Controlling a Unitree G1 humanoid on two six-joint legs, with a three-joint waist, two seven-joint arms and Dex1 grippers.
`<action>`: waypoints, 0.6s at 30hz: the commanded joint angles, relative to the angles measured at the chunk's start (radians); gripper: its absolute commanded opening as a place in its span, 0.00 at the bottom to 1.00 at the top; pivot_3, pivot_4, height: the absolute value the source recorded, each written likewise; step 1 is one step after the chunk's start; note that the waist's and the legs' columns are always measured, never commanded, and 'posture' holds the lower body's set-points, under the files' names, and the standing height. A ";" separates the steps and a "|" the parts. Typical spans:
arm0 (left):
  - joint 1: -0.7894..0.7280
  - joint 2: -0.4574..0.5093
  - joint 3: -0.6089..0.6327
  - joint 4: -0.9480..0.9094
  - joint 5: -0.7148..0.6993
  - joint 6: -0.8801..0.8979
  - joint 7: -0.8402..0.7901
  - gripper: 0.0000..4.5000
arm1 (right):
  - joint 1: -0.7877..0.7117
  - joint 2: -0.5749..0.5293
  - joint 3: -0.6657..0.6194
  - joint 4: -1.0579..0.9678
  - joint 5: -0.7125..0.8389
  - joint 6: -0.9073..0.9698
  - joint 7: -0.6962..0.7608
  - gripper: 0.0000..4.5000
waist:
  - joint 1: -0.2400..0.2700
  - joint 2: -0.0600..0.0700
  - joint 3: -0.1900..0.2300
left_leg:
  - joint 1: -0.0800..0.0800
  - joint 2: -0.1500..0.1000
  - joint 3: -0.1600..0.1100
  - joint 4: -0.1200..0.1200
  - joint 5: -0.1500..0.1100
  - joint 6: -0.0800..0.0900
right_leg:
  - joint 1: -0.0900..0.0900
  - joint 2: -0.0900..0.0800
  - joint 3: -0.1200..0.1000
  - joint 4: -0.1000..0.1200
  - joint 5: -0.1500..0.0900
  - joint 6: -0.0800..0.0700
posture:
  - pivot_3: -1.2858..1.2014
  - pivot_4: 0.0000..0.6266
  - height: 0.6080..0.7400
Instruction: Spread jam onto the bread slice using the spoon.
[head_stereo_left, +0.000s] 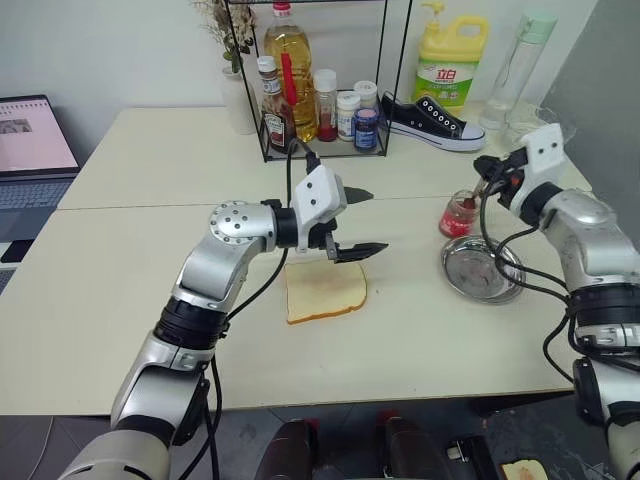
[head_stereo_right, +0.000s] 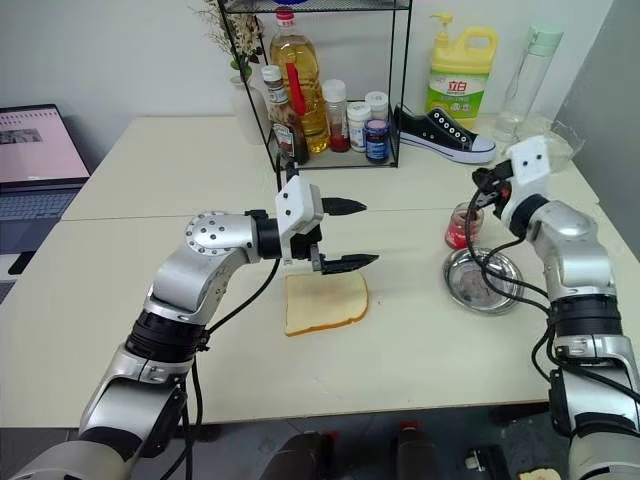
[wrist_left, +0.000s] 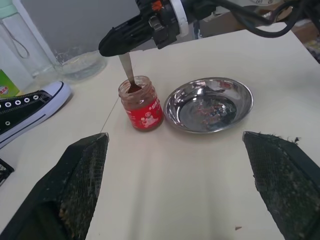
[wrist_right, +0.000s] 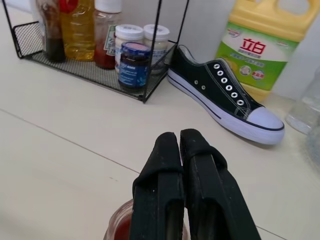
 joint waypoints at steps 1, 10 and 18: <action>-0.002 0.014 0.022 -0.043 -0.004 0.003 0.007 1.00 | -0.038 0.009 -0.005 0.016 -0.038 -0.052 0.020 0.01 | 0.000 0.000 0.000 | 0.000 0.000 0.000 0.000 0.000 0.000 | 0.000 0.000 0.000 0.000 0.000 0.000 | 0.52 0.24 1.00; 0.017 0.032 0.023 -0.059 0.002 0.006 0.011 1.00 | -0.037 0.040 -0.088 0.018 0.015 0.082 0.013 0.01 | 0.000 0.000 0.000 | 0.000 0.000 -0.001 0.000 0.000 0.000 | 0.000 0.000 0.000 0.000 0.000 0.000 | 0.52 0.24 1.00; 0.005 0.024 0.018 -0.038 0.003 -0.011 0.006 1.00 | -0.081 0.080 -0.299 -0.030 0.195 0.343 -0.114 0.01 | 0.001 0.000 0.000 | 0.000 0.000 0.000 0.000 0.000 0.000 | 0.000 -0.001 0.000 0.000 0.000 0.000 | 0.52 0.24 1.00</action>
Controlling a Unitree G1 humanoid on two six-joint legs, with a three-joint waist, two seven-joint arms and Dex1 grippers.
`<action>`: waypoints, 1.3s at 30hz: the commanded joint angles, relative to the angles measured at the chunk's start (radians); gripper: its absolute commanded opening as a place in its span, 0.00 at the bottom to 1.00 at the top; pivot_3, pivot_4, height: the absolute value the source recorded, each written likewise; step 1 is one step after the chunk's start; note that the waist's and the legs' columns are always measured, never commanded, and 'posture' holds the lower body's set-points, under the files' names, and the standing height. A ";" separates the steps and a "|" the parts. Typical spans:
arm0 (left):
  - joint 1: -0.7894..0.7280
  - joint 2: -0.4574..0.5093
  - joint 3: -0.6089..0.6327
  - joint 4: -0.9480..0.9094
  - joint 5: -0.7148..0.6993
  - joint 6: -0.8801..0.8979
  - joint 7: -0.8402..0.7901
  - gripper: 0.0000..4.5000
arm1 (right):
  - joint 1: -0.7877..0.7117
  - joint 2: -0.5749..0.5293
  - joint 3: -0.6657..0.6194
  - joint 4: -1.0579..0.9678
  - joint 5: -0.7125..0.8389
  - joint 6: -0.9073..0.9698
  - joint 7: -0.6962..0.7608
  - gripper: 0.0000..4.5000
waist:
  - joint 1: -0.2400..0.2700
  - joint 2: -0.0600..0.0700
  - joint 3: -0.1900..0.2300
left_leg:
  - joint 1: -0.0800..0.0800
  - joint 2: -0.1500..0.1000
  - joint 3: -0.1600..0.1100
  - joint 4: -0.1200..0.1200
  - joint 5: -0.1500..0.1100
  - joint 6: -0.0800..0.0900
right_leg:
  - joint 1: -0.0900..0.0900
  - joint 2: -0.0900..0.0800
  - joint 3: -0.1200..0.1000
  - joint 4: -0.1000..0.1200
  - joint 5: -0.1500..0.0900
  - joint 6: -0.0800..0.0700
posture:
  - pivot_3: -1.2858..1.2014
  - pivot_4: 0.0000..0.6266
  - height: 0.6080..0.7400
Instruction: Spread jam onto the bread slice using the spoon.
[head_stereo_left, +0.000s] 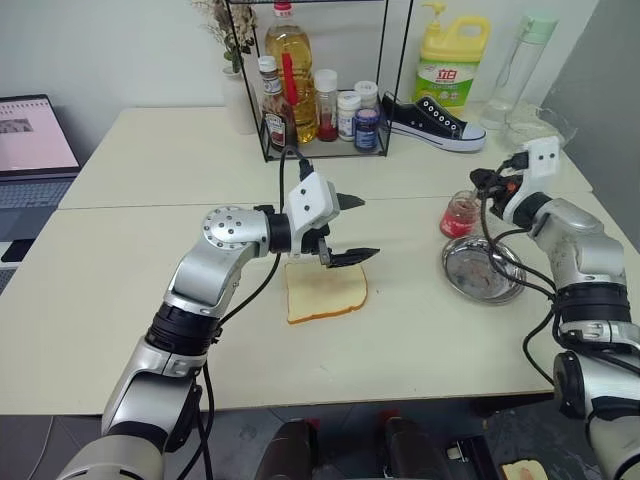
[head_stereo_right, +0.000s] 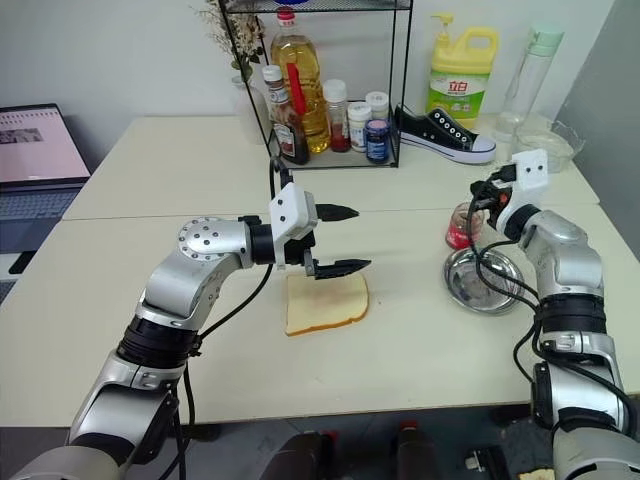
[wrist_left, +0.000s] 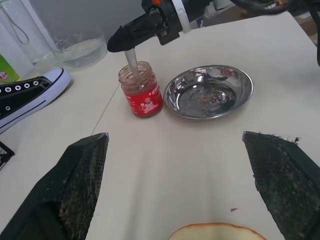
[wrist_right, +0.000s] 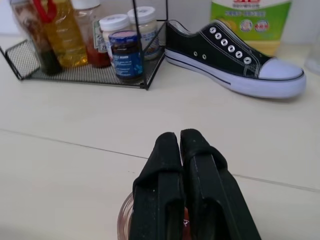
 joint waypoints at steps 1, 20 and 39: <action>-0.023 -0.002 0.015 -0.013 0.003 -0.028 0.003 1.00 | -0.051 -0.003 -0.103 -0.065 0.076 0.074 -0.059 0.01 | 0.000 0.000 0.000 | 0.000 0.000 0.000 0.000 0.000 0.000 | 0.000 0.000 0.000 0.000 0.000 0.000 | 0.52 0.24 1.00; -0.063 -0.011 0.011 0.056 0.006 -0.077 -0.029 1.00 | -0.114 -0.018 -0.319 -0.101 0.241 0.213 -0.244 0.01 | 0.000 0.000 0.000 | 0.000 0.000 0.001 0.000 0.000 0.000 | 0.000 0.000 0.000 0.000 0.000 0.000 | 0.52 0.24 1.00; -0.096 0.027 0.031 0.105 -0.001 -0.099 -0.087 1.00 | -0.048 0.012 -0.399 -0.338 0.456 0.393 -0.368 0.01 | 0.000 0.000 0.000 | 0.000 0.000 0.001 0.000 0.000 0.000 | 0.000 0.000 0.000 0.000 0.000 0.000 | 0.52 0.24 1.00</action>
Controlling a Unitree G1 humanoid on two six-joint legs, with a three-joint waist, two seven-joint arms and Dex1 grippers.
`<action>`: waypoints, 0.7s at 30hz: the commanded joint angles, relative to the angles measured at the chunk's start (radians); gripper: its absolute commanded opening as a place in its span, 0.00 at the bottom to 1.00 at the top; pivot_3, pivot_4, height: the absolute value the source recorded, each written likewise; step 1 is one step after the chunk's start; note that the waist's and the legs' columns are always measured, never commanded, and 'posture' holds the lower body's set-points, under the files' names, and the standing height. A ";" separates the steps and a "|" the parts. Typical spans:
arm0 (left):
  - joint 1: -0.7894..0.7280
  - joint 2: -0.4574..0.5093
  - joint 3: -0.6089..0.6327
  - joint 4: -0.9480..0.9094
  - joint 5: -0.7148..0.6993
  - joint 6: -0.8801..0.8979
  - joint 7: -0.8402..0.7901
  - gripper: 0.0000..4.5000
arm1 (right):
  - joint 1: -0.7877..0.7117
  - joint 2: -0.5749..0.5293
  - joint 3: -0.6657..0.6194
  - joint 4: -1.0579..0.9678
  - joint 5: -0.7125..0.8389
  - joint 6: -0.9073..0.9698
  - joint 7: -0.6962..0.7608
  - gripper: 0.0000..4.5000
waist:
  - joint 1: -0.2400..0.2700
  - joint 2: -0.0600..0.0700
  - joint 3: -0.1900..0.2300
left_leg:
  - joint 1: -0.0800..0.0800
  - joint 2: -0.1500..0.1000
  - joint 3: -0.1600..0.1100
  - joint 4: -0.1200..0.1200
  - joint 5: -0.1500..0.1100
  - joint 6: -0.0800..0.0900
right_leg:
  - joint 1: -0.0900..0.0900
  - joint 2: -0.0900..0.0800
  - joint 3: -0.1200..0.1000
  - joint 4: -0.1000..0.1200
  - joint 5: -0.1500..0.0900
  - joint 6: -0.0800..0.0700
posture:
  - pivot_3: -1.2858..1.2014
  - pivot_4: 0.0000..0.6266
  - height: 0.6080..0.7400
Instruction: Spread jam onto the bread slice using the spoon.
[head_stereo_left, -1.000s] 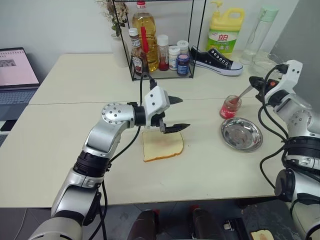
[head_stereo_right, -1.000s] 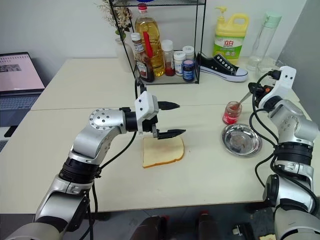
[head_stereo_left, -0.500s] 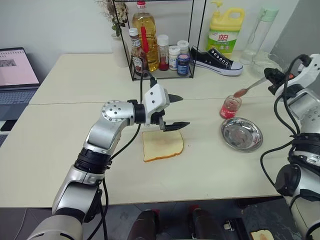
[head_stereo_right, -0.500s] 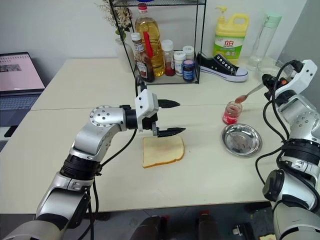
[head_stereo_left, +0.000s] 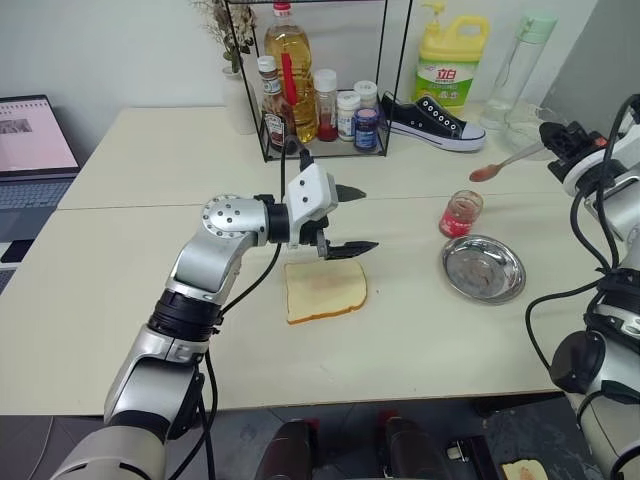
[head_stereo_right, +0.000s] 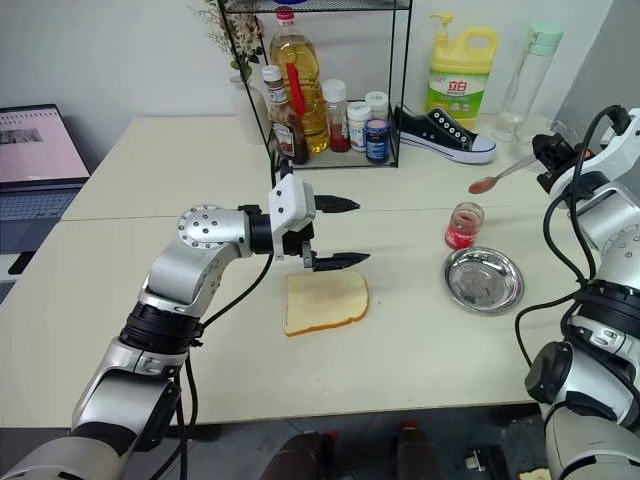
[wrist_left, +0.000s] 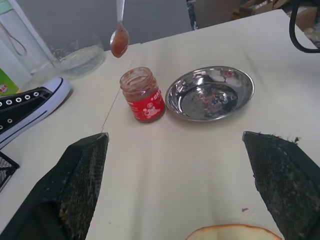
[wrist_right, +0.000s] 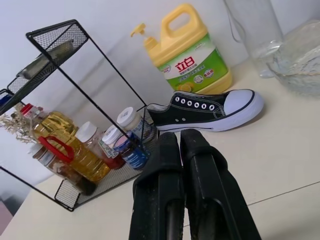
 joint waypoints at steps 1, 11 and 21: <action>-0.035 0.030 0.037 0.005 -0.009 -0.014 -0.022 1.00 | -0.005 0.006 -0.012 -0.113 0.070 0.029 -0.010 0.01 | 0.000 0.000 0.000 | 0.000 0.000 0.000 0.000 0.000 0.000 | 0.000 0.000 0.000 0.000 0.000 0.000 | 0.52 0.24 1.00; 0.174 0.249 0.161 -0.188 -0.110 0.094 -0.109 1.00 | 0.050 0.145 0.281 -0.486 0.159 0.156 0.000 0.01 | -0.020 0.001 -0.001 | 0.000 0.002 -0.003 -0.001 0.000 0.000 | -0.001 0.002 0.000 0.000 0.000 0.000 | 0.52 0.24 1.00; 0.832 0.401 0.531 -0.675 -0.296 0.333 -0.043 1.00 | 0.149 0.141 0.892 -0.647 -0.186 -0.138 0.322 0.01 | -0.025 0.000 0.001 | 0.000 0.002 -0.005 -0.002 -0.001 0.000 | -0.001 -0.004 0.001 -0.002 -0.001 -0.001 | 0.52 0.24 1.00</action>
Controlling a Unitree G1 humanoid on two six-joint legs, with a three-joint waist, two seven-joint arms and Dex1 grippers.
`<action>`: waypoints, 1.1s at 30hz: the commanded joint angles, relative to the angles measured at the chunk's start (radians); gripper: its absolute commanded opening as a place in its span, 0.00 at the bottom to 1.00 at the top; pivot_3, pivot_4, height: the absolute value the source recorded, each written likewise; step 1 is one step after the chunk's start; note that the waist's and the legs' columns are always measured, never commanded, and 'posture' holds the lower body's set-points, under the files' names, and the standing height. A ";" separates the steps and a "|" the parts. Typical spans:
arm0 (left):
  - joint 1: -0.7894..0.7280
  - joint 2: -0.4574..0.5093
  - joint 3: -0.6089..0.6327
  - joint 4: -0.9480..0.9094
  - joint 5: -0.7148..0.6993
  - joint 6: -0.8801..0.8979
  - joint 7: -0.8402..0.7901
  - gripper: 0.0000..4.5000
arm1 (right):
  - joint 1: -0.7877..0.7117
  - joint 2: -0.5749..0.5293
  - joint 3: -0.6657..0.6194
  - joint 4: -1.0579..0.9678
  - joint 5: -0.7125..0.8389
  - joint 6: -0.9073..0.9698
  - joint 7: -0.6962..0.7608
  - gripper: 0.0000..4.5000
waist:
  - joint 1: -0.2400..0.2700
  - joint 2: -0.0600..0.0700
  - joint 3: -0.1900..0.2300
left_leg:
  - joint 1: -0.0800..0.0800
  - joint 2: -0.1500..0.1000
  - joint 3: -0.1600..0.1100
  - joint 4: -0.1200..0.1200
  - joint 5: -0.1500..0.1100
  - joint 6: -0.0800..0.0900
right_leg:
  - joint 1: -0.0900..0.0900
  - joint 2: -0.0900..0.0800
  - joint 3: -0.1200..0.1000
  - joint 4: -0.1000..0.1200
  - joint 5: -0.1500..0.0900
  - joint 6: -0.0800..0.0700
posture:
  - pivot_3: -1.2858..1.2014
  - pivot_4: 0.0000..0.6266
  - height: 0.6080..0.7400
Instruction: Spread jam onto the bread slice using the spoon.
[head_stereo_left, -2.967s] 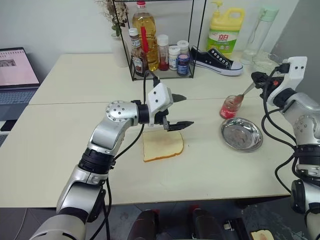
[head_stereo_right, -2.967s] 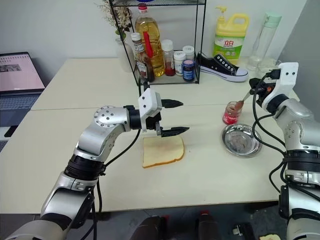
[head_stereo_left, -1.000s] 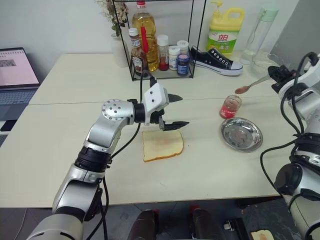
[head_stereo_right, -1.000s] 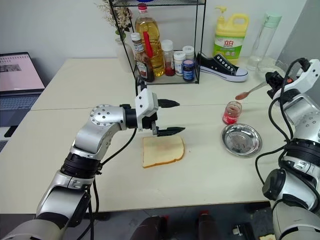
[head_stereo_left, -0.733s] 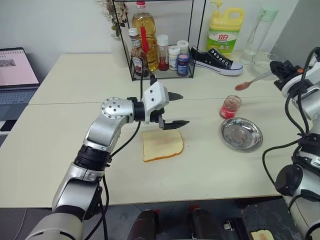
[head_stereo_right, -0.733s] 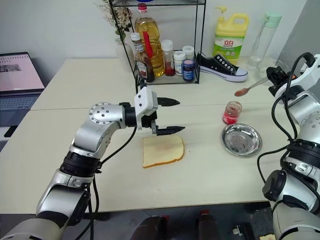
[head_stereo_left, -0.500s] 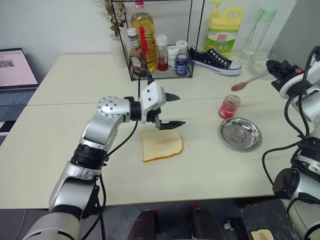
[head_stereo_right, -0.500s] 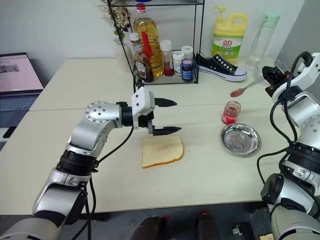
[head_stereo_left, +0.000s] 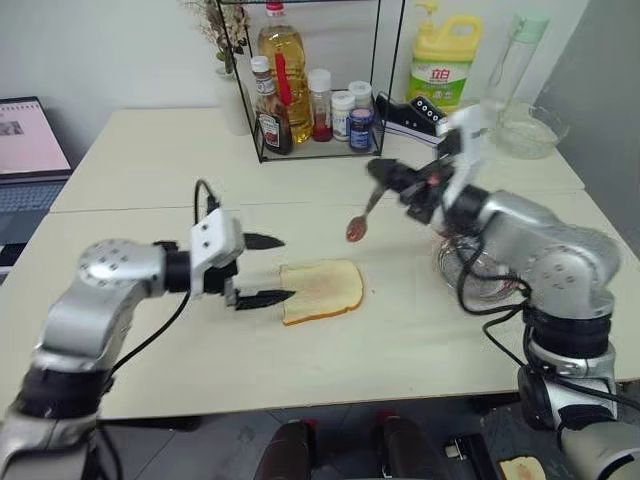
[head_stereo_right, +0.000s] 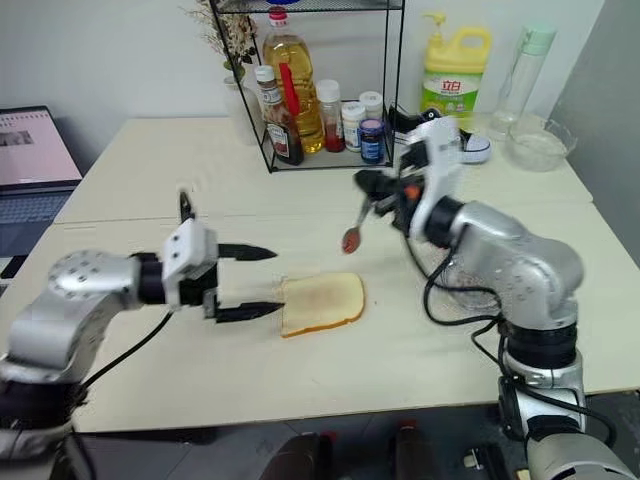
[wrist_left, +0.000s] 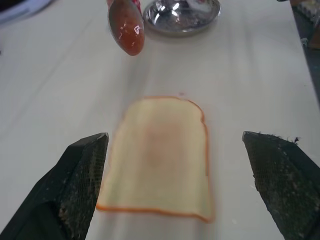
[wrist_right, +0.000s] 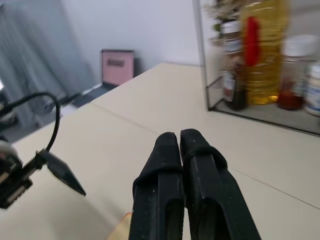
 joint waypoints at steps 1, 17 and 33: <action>0.169 -0.012 0.131 -0.167 -0.056 0.039 0.053 1.00 | 0.015 0.005 0.161 -0.009 -0.157 -0.175 0.116 0.01 | 0.004 -0.002 0.001 | 0.000 0.000 -0.001 0.000 0.000 0.000 | -0.001 0.000 -0.001 0.001 0.000 0.000 | 0.52 0.24 1.00; 0.354 -0.089 0.132 -0.248 -0.008 -0.013 0.241 1.00 | 0.050 0.102 0.292 0.253 -0.458 -0.500 0.315 0.01 | 0.027 -0.006 -0.001 | 0.003 -0.002 -0.003 0.000 0.000 -0.001 | 0.002 -0.002 -0.003 0.001 0.000 -0.001 | 0.52 0.24 1.00; 0.258 -0.048 0.115 -0.137 -0.015 -0.044 0.207 1.00 | 0.122 0.010 0.200 0.159 -0.500 -0.454 0.360 0.01 | 0.027 -0.006 -0.001 | 0.003 -0.002 -0.002 0.000 0.000 -0.001 | 0.003 -0.001 -0.003 0.001 0.000 -0.001 | 0.52 0.24 1.00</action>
